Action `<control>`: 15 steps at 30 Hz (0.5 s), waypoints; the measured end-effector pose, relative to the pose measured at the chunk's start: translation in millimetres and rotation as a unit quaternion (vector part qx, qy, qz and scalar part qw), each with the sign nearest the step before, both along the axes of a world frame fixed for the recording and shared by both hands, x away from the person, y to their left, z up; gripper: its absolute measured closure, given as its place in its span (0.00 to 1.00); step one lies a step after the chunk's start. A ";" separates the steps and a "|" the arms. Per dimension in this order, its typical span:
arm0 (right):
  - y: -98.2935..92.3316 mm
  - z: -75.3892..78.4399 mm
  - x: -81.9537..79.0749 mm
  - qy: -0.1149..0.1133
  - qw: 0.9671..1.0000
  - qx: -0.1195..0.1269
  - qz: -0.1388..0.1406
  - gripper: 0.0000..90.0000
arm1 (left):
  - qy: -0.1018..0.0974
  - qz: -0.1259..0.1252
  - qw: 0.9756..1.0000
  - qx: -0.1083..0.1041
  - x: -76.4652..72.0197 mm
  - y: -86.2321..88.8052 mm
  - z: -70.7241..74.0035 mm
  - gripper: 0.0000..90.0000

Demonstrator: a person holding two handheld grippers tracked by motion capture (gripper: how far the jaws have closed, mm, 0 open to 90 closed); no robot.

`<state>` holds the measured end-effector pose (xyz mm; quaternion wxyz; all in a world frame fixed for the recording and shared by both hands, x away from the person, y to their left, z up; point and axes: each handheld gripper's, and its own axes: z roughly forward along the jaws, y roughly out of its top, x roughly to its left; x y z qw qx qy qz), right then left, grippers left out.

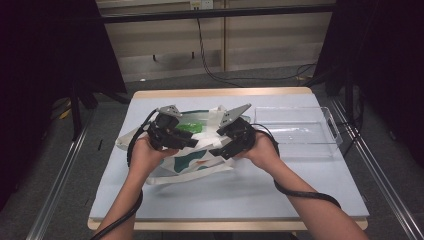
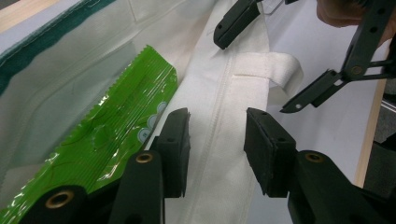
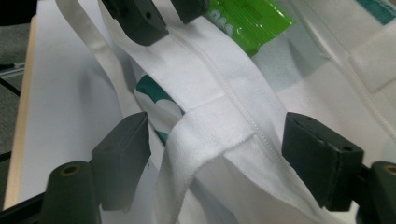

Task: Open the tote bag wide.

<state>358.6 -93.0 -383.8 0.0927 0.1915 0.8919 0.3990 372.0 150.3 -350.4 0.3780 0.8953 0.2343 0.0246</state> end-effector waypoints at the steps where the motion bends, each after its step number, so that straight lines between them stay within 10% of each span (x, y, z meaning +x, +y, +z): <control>1: 0.4 -0.9 0.4 0.000 1.000 0.000 -0.004 0.32 | -0.001 0.002 1.000 0.002 -0.2 0.8 0.5 0.66; 15: -4.9 -1.1 -0.4 0.011 1.000 0.015 -0.010 0.62 | -0.062 0.072 0.995 0.005 6.6 25.5 31.4 0.41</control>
